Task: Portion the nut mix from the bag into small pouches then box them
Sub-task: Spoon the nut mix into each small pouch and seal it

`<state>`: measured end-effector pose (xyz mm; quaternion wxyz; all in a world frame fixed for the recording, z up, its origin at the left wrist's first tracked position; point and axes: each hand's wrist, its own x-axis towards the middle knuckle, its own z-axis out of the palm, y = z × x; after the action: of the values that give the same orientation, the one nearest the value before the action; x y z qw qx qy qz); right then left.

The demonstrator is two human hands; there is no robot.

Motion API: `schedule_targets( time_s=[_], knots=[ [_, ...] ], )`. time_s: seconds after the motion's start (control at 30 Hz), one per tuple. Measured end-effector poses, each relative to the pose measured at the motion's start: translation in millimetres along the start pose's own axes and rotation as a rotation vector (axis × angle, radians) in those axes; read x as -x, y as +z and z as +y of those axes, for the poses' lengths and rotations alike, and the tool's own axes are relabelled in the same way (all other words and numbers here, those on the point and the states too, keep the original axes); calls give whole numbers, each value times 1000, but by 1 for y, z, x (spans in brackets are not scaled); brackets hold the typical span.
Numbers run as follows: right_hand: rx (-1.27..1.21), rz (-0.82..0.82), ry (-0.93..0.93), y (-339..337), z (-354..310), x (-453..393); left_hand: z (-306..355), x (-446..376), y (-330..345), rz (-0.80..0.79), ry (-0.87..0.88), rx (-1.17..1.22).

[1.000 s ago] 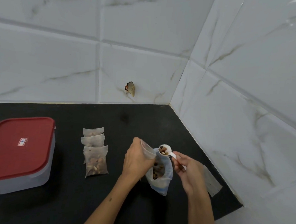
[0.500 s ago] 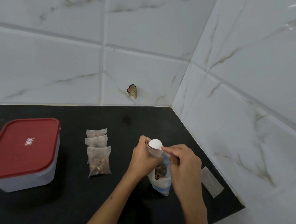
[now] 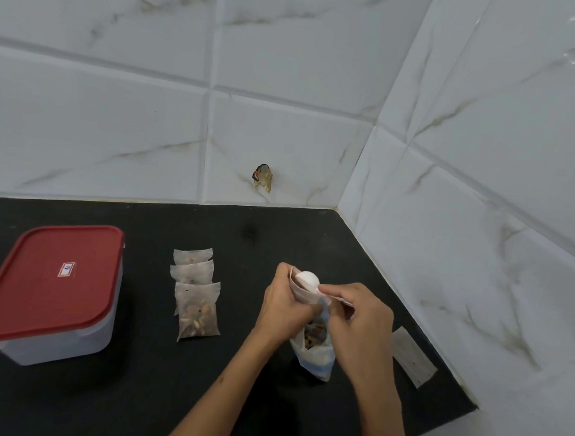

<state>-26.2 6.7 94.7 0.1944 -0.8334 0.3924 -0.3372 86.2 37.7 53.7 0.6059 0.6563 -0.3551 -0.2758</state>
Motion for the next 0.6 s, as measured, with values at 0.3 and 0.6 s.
schedule_targets(
  time_s=[0.3, 0.6],
  knots=[
    [-81, 100, -80, 10, 2, 3, -2, -1, -2, 0, -50, 49],
    [-284, 158, 56, 15, -1, 7, -2, -2, -1, 1, -71, 53]
  ],
)
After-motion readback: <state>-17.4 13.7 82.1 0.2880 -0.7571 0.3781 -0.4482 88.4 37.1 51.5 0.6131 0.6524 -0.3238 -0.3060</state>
